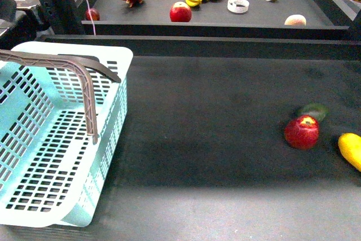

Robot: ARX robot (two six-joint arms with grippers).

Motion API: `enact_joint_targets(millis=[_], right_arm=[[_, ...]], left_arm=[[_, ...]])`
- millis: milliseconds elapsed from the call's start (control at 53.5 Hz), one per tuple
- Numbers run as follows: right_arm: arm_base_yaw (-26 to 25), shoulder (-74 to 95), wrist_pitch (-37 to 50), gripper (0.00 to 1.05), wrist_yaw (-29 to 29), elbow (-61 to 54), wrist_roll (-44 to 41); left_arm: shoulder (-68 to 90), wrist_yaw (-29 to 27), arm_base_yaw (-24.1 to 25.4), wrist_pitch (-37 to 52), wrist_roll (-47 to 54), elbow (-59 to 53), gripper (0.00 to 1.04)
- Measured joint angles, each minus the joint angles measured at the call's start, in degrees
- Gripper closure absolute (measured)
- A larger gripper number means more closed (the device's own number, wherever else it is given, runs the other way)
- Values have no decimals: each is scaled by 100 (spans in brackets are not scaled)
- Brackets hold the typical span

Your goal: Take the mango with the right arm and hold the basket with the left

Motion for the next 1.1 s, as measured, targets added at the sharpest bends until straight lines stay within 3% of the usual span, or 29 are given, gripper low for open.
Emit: enact_joint_targets(millis=[355, 505, 579, 953, 1103], right_arm=[[0, 0, -2, 8, 2, 0, 0], [0, 0, -2, 8, 0, 0, 0], [0, 0, -2, 8, 0, 0, 0], [0, 0, -2, 8, 0, 0, 0], [0, 0, -2, 8, 2, 0, 0]], left_arm=[[81, 144, 140, 149, -247, 4, 72], [31, 289, 107, 142, -529, -52, 92], [-61, 457, 39, 136, -382, -144, 97], [-1362, 1453, -914, 343, 1257, -1069, 97], [-1930, 1541, -1333, 378, 2022, -1344, 97]])
